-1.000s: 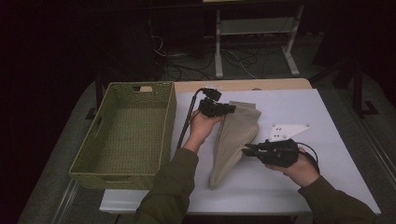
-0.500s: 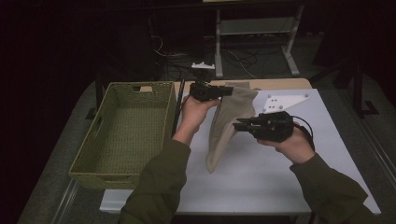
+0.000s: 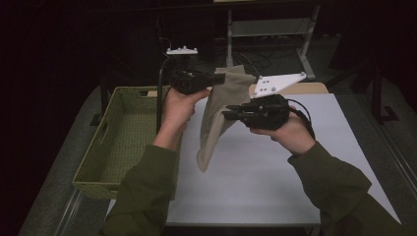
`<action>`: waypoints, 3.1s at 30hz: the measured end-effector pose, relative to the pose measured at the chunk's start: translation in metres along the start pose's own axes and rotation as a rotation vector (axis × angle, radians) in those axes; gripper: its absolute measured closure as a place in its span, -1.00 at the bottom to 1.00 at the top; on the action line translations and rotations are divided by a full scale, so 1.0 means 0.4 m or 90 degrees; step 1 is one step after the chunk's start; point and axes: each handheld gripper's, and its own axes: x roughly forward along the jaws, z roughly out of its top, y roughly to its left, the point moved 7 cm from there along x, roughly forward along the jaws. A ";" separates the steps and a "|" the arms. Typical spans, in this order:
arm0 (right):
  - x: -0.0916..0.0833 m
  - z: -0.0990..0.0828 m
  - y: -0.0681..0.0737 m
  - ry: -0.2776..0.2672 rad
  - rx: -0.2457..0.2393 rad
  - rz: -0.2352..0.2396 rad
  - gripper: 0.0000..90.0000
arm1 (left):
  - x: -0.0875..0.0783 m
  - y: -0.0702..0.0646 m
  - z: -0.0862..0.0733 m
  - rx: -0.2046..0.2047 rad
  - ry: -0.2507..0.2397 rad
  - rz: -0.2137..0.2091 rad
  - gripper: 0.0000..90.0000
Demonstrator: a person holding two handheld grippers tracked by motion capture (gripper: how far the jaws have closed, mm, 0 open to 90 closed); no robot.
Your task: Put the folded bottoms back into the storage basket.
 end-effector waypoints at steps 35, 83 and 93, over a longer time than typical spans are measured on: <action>0.345 0.171 0.110 0.015 -0.029 0.055 0.82 | -0.305 0.273 -0.055 0.004 -0.038 0.057 0.73; 0.648 -0.025 0.236 0.143 -0.018 0.097 0.81 | -0.323 0.568 -0.280 -0.092 -0.006 0.153 0.72; 0.584 -0.076 0.250 0.165 -0.015 0.107 0.69 | -0.290 0.571 -0.293 -0.101 0.014 0.151 0.72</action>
